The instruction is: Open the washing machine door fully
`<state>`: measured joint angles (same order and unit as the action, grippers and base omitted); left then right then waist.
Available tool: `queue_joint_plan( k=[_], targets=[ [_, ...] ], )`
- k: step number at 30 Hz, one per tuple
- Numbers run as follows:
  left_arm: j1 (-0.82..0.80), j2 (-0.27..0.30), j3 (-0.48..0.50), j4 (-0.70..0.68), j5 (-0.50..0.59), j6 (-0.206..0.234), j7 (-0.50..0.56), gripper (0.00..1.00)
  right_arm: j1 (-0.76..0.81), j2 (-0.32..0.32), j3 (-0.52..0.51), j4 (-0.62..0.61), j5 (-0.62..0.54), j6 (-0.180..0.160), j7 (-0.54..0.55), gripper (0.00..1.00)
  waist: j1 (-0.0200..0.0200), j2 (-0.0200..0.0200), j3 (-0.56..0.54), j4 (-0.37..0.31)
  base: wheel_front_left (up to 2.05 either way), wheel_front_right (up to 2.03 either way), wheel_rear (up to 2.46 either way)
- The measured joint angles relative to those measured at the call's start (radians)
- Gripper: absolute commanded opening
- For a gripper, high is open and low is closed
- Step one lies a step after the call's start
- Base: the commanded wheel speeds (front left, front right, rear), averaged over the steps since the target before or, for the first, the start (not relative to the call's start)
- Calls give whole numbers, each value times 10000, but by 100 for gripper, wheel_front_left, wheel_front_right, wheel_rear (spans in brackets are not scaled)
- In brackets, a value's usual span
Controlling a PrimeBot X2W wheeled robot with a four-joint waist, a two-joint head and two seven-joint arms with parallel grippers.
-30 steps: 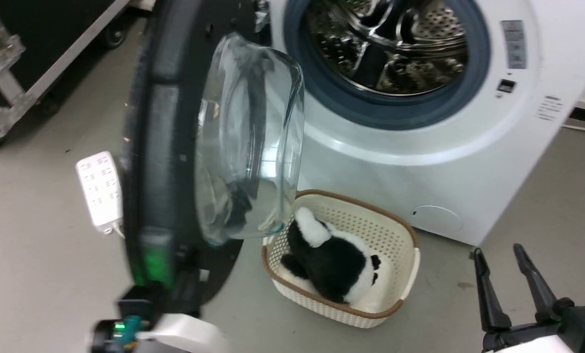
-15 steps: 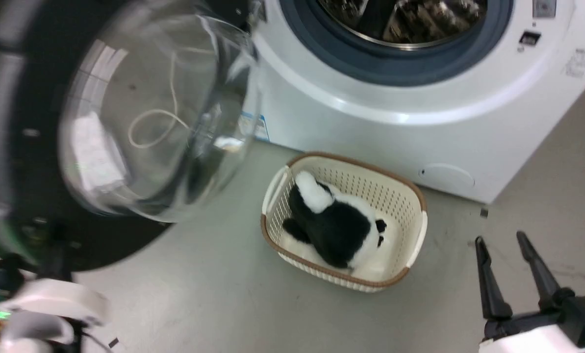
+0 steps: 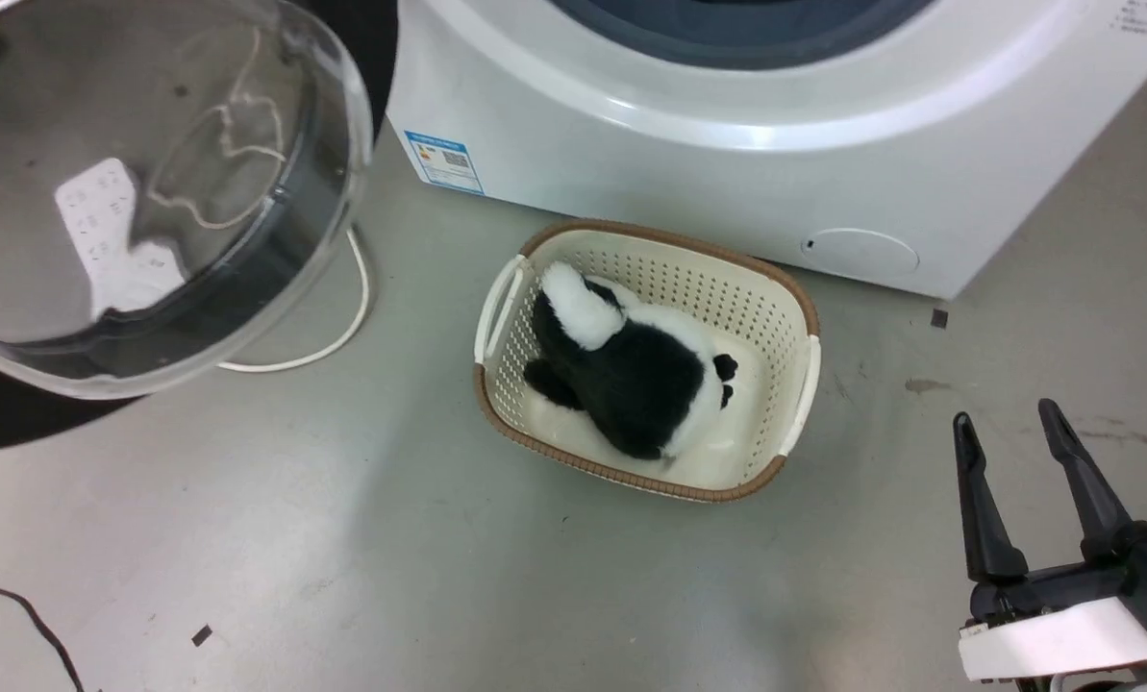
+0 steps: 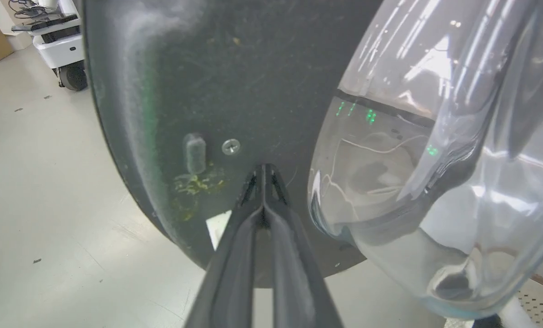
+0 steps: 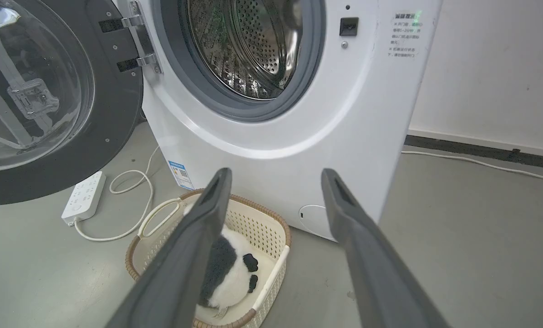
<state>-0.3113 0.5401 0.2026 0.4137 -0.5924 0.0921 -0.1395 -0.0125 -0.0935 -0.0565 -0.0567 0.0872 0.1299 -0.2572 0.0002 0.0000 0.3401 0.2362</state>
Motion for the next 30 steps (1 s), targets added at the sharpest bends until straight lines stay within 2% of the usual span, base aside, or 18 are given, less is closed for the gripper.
queue_joint_plan(
  k=[8,14,17,21,26,30],
  targets=[
    [-633,268,38,1346,33,-414,-784,0,-65,-21,-79,27,4,0,0,100,-1,0,29,-132,0,0,0],
    [-637,-10,-316,1193,629,-846,-1104,0,-120,38,-234,77,2,0,-2,100,-2,0,-323,-102,0,0,0],
    [-616,-349,-351,405,1210,-894,-1168,0,-120,100,-366,84,2,0,0,100,-2,0,-628,-111,0,0,0],
    [-246,-899,-575,-1014,2086,-1220,-1168,0,-108,211,-462,138,2,0,0,100,-3,0,-1130,-171,0,0,0],
    [617,-1732,-568,-2309,2406,-1346,-1168,0,-40,297,-550,128,-109,0,0,100,-3,0,-1785,-371,0,0,0],
    [1374,-2456,-943,-3089,2692,-1350,-1168,0,200,336,-640,107,-176,0,-2,100,-4,0,-2294,-637,0,0,0]
  ],
)
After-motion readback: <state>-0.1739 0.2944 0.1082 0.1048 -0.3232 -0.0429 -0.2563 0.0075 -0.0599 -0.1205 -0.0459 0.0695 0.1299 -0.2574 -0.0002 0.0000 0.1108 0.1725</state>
